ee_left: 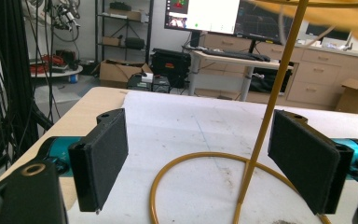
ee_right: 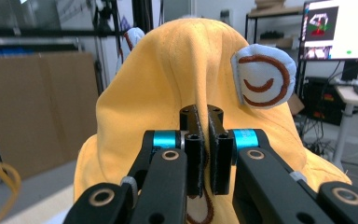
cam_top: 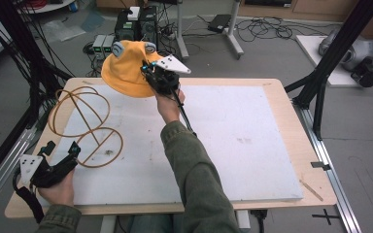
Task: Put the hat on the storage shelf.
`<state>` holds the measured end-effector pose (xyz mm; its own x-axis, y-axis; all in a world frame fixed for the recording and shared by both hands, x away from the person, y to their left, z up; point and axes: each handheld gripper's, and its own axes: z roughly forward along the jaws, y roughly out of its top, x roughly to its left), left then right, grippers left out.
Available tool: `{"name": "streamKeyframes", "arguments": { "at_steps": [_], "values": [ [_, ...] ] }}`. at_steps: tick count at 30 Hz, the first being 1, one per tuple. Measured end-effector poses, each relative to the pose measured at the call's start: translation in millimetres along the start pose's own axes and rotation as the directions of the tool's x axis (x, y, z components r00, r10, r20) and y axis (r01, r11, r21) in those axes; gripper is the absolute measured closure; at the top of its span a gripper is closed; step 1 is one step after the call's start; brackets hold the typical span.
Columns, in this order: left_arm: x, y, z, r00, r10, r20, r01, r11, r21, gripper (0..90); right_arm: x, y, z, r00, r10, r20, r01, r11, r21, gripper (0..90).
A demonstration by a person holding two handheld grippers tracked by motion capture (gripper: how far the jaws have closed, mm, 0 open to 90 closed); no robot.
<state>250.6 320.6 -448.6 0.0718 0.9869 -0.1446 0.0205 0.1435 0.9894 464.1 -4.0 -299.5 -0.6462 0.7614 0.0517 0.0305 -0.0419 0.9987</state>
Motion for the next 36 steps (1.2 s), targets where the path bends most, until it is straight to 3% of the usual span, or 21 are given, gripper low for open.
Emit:
{"name": "streamKeyframes", "arguments": {
  "at_steps": [2, 11, 18, 22, 30, 33, 34, 35, 36],
  "values": [
    [-0.3, 0.0, 0.0, 1.0, 0.002, 0.001, -0.002, 1.0, -0.001, 20.2, -3.5, 13.0, -10.7, 1.0, 0.008, 0.003, -0.008, 0.999, -0.044, 88.0],
    [-4.3, -0.3, 0.4, 0.9998, 0.013, 0.012, -0.014, 0.9999, 0.005, 20.2, -5.5, 41.2, -32.6, 0.9994, 0.02, -0.028, -0.023, 0.992, -0.122, 88.0],
    [-3.9, 0.0, -0.1, 0.9999, 0.009, 0.011, -0.009, 0.9999, -0.003, 20.2, 12.9, 63.8, -37.7, 0.9953, -0.006, -0.097, -0.009, 0.989, -0.148, 87.9],
    [-1.8, -0.8, 0.4, 0.9999, 0.002, 0.012, -0.002, 1.0, 0.003, 20.2, 30.4, 75.5, -36.1, 0.987, -0.019, -0.16, -0.008, 0.987, -0.163, 88.0],
    [3.1, -0.4, -0.8, 0.9997, -0.024, 0.001, 0.024, 0.9997, 0.0, 20.2, 72.5, 95.6, -30.7, 0.9468, -0.056, -0.317, 0.01, 0.99, -0.143, 88.0],
    [3.6, 1.2, -1.8, 0.9995, -0.03, -0.002, 0.03, 0.9995, -0.007, 20.2, 85.8, 96.9, -26.7, 0.9177, -0.056, -0.393, 0.012, 0.994, -0.113, 87.9],
    [3.9, 1.8, -2.5, 0.9997, -0.026, -0.004, 0.026, 0.9996, -0.006, 20.2, 85.8, 96.9, -26.7, 0.9177, -0.056, -0.393, 0.012, 0.994, -0.113, 87.9],
    [3.8, 1.9, -2.7, 0.9996, -0.028, -0.001, 0.028, 0.9996, -0.007, 20.2, 88.5, 96.0, -24.4, 0.9037, -0.057, -0.424, 0.021, 0.996, -0.09, 87.9],
    [3.6, 2.0, -2.7, 0.9996, -0.028, -0.002, 0.028, 0.9996, -0.008, 20.2, 90.4, 94.1, -22.8, 0.8948, -0.061, -0.442, 0.033, 0.997, -0.071, 87.9]
  ]
}}
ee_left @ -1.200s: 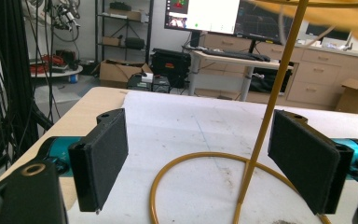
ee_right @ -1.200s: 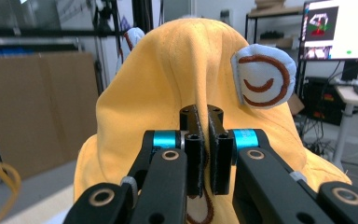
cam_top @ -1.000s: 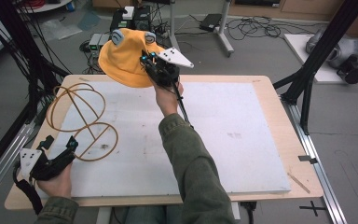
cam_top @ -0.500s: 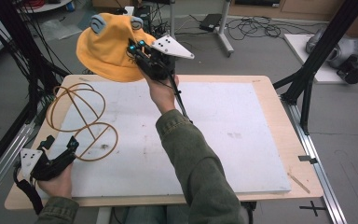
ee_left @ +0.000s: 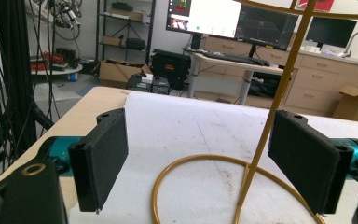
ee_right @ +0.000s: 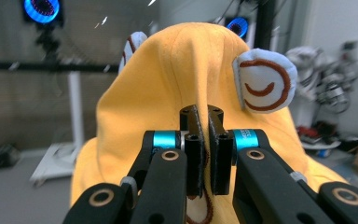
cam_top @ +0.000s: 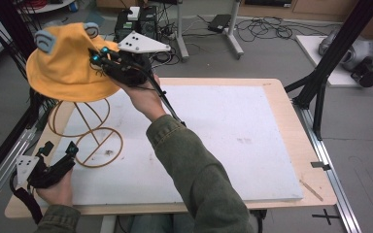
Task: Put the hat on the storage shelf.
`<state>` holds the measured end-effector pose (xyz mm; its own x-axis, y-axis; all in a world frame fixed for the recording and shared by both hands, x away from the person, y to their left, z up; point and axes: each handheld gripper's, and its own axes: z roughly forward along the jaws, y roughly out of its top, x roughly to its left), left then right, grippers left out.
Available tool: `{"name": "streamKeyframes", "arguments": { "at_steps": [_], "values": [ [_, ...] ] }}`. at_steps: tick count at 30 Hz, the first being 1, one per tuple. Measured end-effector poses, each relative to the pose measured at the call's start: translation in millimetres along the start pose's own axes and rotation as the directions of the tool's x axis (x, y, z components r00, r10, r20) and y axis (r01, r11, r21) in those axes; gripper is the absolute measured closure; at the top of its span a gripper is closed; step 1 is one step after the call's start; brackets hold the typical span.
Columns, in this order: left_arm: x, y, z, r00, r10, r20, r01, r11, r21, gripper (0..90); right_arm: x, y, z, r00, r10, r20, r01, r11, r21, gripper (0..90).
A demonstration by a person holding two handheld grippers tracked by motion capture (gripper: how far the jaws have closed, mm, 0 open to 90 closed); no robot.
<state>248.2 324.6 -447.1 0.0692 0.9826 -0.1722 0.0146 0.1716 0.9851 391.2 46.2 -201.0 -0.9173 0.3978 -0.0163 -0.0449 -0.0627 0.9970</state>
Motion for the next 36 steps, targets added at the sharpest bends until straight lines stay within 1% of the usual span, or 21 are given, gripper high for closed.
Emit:
{"name": "streamKeyframes", "arguments": {
  "at_steps": [2, 3, 4, 5, 6, 7, 8, 9, 10, 12, 15, 16, 18, 22, 24, 31, 32, 33, 34, 35, 36],
  "values": [
    [-0.5, 0.1, 0.2, 1.0, -0.003, 0.003, 0.003, 1.0, 0.0, 20.2, 0.7, -4.2, 4.6, 0.9992, 0.009, -0.039, -0.007, 0.999, 0.039, 87.8],
    [-0.4, 0.1, 0.3, 1.0, -0.001, 0.004, 0.001, 1.0, 0.003, 20.2, 2.3, -8.7, 8.1, 0.9967, 0.033, -0.074, -0.029, 0.998, 0.061, 87.8],
    [-0.6, 0.1, 0.5, 1.0, -0.001, 0.004, 0.001, 1.0, 0.003, 20.2, 2.3, -8.7, 8.1, 0.9967, 0.033, -0.074, -0.029, 0.998, 0.061, 87.8],
    [-0.6, 0.0, 0.6, 1.0, -0.003, 0.004, 0.003, 1.0, 0.002, 20.2, 2.7, -10.5, 9.3, 0.9953, 0.041, -0.088, -0.035, 0.997, 0.071, 87.8],
    [-0.5, 0.1, 0.5, 1.0, -0.002, 0.005, 0.002, 1.0, 0.002, 20.3, 4.5, -16.9, 12.6, 0.9916, 0.057, -0.116, -0.045, 0.994, 0.101, 87.7],
    [-0.5, 0.1, 0.5, 1.0, -0.002, 0.005, 0.002, 1.0, 0.002, 20.3, 4.5, -16.9, 12.6, 0.9916, 0.057, -0.116, -0.045, 0.994, 0.101, 87.7],
    [-0.6, 0.0, 0.6, 1.0, -0.004, 0.005, 0.004, 1.0, 0.002, 20.4, 5.4, -19.8, 14.1, 0.9895, 0.063, -0.13, -0.047, 0.992, 0.119, 87.8],
    [-0.9, -0.3, 0.9, 0.9999, -0.01, 0.004, 0.01, 1.0, 0.0, 20.5, 7.3, -23.8, 16.5, 0.9871, 0.061, -0.148, -0.038, 0.988, 0.15, 87.7],
    [0.0, -0.5, 1.0, 0.9999, -0.001, 0.01, 0.001, 1.0, 0.006, 20.5, 7.3, -23.8, 16.5, 0.9871, 0.061, -0.148, -0.038, 0.988, 0.15, 87.7],
    [-0.3, -0.7, 1.2, 0.9999, 0.0, 0.012, 0.0, 1.0, 0.007, 20.6, 11.7, -28.8, 19.5, 0.9833, 0.059, -0.172, -0.025, 0.981, 0.19, 87.7],
    [-1.0, -0.4, 1.0, 0.9999, 0.001, 0.012, -0.001, 1.0, 0.003, 20.6, 14.7, -36.9, 20.3, 0.9799, 0.074, -0.185, -0.037, 0.98, 0.196, 87.7],
    [-0.9, -0.2, 0.9, 0.9999, 0.002, 0.012, -0.002, 1.0, 0.003, 20.6, 14.9, -42.3, 20.6, 0.9782, 0.087, -0.189, -0.046, 0.977, 0.21, 87.8],
    [-0.5, -0.1, 0.6, 0.9999, 0.001, 0.01, -0.001, 1.0, 0.006, 20.6, 17.2, -55.5, 21.2, 0.9785, 0.087, -0.187, -0.041, 0.97, 0.238, 87.7],
    [-0.3, -0.6, 1.0, 0.9999, 0.001, 0.011, -0.001, 1.0, 0.005, 20.6, 18.7, -64.4, 21.0, 0.9768, 0.091, -0.194, -0.04, 0.968, 0.249, 87.7],
    [-0.4, -0.8, 1.1, 0.9999, 0.003, 0.01, -0.004, 1.0, 0.006, 20.6, 18.4, -66.1, 20.3, 0.9776, 0.09, -0.19, -0.043, 0.97, 0.241, 87.7],
    [-0.5, -1.0, 1.5, 1.0, 0.002, 0.009, -0.002, 0.9999, 0.01, 20.6, 15.7, -67.1, 20.2, 0.9773, 0.099, -0.188, -0.052, 0.97, 0.239, 86.8],
    [-0.6, -1.0, 1.3, 0.9999, 0.002, 0.01, -0.002, 0.9999, 0.01, 20.6, 15.4, -67.4, 20.4, 0.9765, 0.1, -0.191, -0.052, 0.969, 0.241, 84.5],
    [-0.9, -0.8, 1.1, 0.9999, 0.003, 0.011, -0.003, 1.0, 0.008, 20.6, 15.0, -67.6, 20.6, 0.9765, 0.104, -0.189, -0.057, 0.969, 0.242, 75.9],
    [-1.0, -0.7, 1.0, 0.9999, 0.004, 0.012, -0.004, 1.0, 0.007, 20.6, 13.5, -68.0, 21.3, 0.9727, 0.128, -0.194, -0.078, 0.966, 0.245, 66.0],
    [-1.3, -0.7, 1.0, 0.9999, 0.003, 0.012, -0.003, 1.0, 0.006, 20.6, 11.9, -68.1, 21.3, 0.9706, 0.141, -0.195, -0.09, 0.964, 0.249, 60.5],
    [-1.4, -0.6, 0.7, 0.9999, 0.004, 0.012, -0.004, 1.0, 0.006, 20.6, 11.4, -68.1, 20.9, 0.9717, 0.148, -0.184, -0.099, 0.962, 0.253, 52.8]
  ]
}}
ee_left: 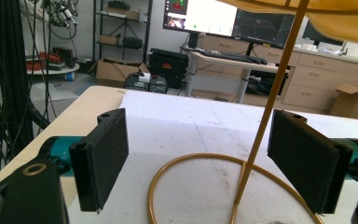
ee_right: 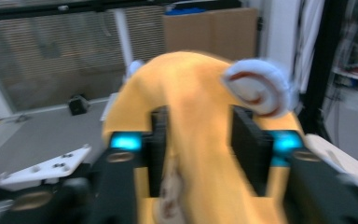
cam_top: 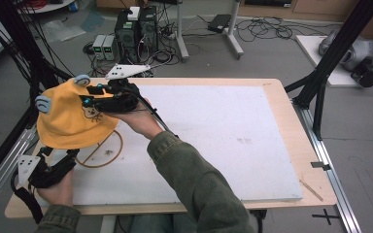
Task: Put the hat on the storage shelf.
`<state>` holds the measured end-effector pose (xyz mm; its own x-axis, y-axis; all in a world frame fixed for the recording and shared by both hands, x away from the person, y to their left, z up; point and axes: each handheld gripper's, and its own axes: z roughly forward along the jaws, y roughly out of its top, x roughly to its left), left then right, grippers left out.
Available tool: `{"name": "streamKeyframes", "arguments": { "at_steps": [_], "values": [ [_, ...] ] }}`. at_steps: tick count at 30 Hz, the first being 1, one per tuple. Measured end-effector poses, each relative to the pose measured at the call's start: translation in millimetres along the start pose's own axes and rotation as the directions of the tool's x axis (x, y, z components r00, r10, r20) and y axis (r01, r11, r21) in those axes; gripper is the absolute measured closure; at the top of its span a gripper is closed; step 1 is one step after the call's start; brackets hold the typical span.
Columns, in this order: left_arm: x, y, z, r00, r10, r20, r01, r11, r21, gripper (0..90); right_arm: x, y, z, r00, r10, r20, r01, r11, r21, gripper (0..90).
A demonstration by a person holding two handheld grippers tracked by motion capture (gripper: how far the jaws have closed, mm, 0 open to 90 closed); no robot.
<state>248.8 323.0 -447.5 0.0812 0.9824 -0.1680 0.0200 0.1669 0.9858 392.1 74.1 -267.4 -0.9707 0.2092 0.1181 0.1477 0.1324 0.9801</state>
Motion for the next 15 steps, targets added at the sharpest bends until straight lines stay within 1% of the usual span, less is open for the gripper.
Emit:
{"name": "streamKeyframes", "arguments": {
  "at_steps": [1, 2, 4, 6, 7, 9, 10, 11, 12, 14, 15],
  "values": [
    [0.1, 0.0, -0.3, 1.0, 0.004, 0.0, -0.004, 1.0, 0.002, 20.6, -1.5, 0.2, -0.8, 0.9997, 0.013, 0.019, -0.013, 1.0, 0.001, 46.8],
    [-0.3, -0.2, -0.4, 1.0, 0.003, 0.001, -0.003, 1.0, 0.0, 20.5, -3.2, 0.5, -2.4, 0.9994, 0.022, 0.029, -0.022, 1.0, -0.002, 40.2],
    [-0.8, -0.4, -0.6, 1.0, 0.004, -0.001, -0.004, 1.0, -0.002, 20.5, -6.1, 2.0, -6.8, 0.9963, 0.041, 0.075, -0.04, 0.999, -0.015, 25.0],
    [-0.9, -0.4, -0.6, 1.0, 0.006, -0.001, -0.006, 1.0, -0.001, 20.4, -11.4, 3.8, -13.9, 0.9939, 0.057, 0.095, -0.055, 0.998, -0.03, 15.6],
    [-0.9, -0.5, -0.7, 1.0, 0.006, -0.001, -0.006, 1.0, -0.001, 20.4, -13.4, 4.7, -18.3, 0.9923, 0.057, 0.11, -0.054, 0.998, -0.031, 10.8],
    [-0.8, -0.5, -0.6, 1.0, 0.008, -0.002, -0.008, 1.0, -0.001, 20.5, -16.9, 6.4, -27.5, 0.9861, 0.046, 0.16, -0.042, 0.999, -0.033, 10.7],
    [-0.7, -0.6, -0.7, 1.0, 0.009, -0.003, -0.009, 1.0, 0.0, 20.4, -19.6, 7.3, -35.7, 0.9815, 0.042, 0.187, -0.035, 0.999, -0.04, 9.2],
    [-0.6, -0.5, -0.8, 1.0, 0.009, -0.003, -0.009, 1.0, -0.001, 20.4, -21.4, 7.7, -41.1, 0.9789, 0.041, 0.2, -0.033, 0.998, -0.044, 6.0],
    [-0.5, -0.3, -0.7, 0.9999, 0.01, -0.004, -0.01, 0.9999, -0.001, 20.4, -24.8, 8.5, -50.2, 0.97, 0.038, 0.24, -0.027, 0.998, -0.052, 2.8],
    [-0.2, 0.1, -0.8, 0.9999, 0.013, -0.006, -0.013, 0.9999, -0.001, 20.4, -30.8, 9.3, -67.0, 0.9562, 0.048, 0.289, -0.033, 0.998, -0.058, 2.8],
    [-0.4, 0.1, -0.8, 0.9999, 0.015, -0.008, -0.015, 0.9999, -0.002, 20.4, -33.3, 9.4, -75.9, 0.9477, 0.049, 0.316, -0.031, 0.998, -0.061, 2.8]
  ]
}}
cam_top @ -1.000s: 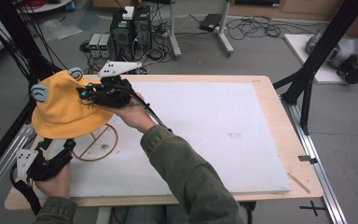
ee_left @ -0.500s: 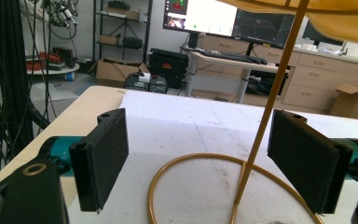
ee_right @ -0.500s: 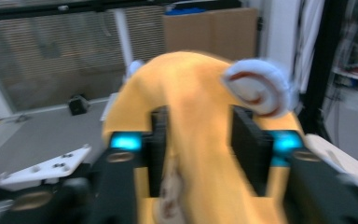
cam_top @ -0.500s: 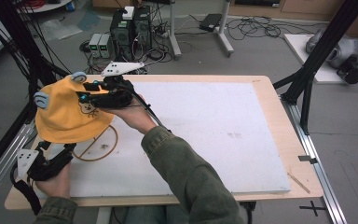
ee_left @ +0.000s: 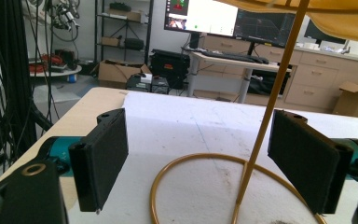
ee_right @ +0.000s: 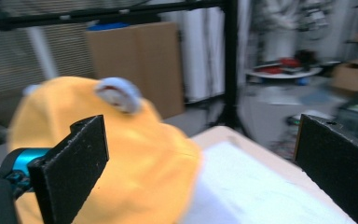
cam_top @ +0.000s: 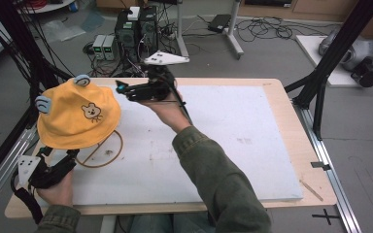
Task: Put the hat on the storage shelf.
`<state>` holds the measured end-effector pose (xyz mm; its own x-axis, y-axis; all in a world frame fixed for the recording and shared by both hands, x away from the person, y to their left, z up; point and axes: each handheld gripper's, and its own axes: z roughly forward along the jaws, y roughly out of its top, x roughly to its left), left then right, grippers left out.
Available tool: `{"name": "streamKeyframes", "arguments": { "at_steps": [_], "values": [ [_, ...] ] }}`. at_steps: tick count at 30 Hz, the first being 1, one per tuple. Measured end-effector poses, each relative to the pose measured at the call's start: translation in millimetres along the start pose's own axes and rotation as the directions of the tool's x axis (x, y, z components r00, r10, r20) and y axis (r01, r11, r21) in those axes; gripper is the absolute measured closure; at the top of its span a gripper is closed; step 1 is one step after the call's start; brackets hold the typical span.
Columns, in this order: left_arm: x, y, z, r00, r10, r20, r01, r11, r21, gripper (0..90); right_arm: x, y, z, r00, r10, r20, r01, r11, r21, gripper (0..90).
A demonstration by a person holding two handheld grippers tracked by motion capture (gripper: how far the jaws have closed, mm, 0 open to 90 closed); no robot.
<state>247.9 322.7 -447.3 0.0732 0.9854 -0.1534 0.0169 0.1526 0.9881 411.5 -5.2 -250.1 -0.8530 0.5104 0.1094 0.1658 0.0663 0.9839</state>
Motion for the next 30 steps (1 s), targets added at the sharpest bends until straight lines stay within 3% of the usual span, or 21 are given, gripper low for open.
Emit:
{"name": "streamKeyframes", "arguments": {
  "at_steps": [7, 13, 15, 17, 20, 22, 25, 28, 30],
  "values": [
    [-4.2, 0.0, 0.6, 0.9997, 0.02, 0.01, -0.02, 0.9998, 0.004, 20.4, -30.5, -0.1, -53.0, 0.9912, 0.002, 0.132, 0.001, 1.0, -0.021, 3.1],
    [-4.7, 1.0, -0.3, 0.9996, 0.028, 0.005, -0.028, 0.9996, 0.001, 20.3, -47.6, -4.1, -102.5, 0.9759, 0.012, 0.218, 0.0, 0.999, -0.054, 3.1],
    [-5.5, 0.6, -0.2, 0.9996, 0.027, 0.009, -0.027, 0.9996, 0.004, 20.3, -50.6, -7.6, -117.6, 0.967, 0.008, 0.255, 0.006, 0.998, -0.055, 3.1],
    [-6.5, 0.0, 0.1, 0.9994, 0.031, 0.012, -0.032, 0.9995, 0.008, 20.4, -52.8, -12.6, -132.9, 0.9455, -0.001, 0.326, 0.018, 0.999, -0.048, 3.1],
    [-8.6, -0.4, 0.4, 0.9992, 0.036, 0.017, -0.036, 0.9993, 0.01, 20.3, -56.5, -21.4, -157.2, 0.9186, 0.003, 0.395, 0.025, 0.997, -0.067, 3.1],
    [-9.6, -0.1, -0.1, 0.9991, 0.038, 0.019, -0.038, 0.9992, 0.011, 20.4, -59.3, -28.4, -172.3, 0.8911, -0.005, 0.454, 0.042, 0.997, -0.071, 3.0],
    [-10.2, 0.4, -0.5, 0.9991, 0.037, 0.018, -0.037, 0.9993, 0.007, 20.4, -63.3, -40.6, -190.9, 0.8628, -0.004, 0.506, 0.046, 0.996, -0.07, 3.1],
    [-9.8, 0.8, -0.9, 0.9994, 0.034, 0.011, -0.034, 0.9994, 0.003, 20.4, -64.5, -55.0, -205.8, 0.827, -0.008, 0.562, 0.059, 0.996, -0.072, 3.1],
    [-8.9, 0.5, -1.1, 0.9996, 0.029, 0.006, -0.029, 0.9996, 0.001, 20.3, -63.5, -64.4, -212.3, 0.7986, -0.037, 0.601, 0.089, 0.994, -0.056, 3.1]
  ]
}}
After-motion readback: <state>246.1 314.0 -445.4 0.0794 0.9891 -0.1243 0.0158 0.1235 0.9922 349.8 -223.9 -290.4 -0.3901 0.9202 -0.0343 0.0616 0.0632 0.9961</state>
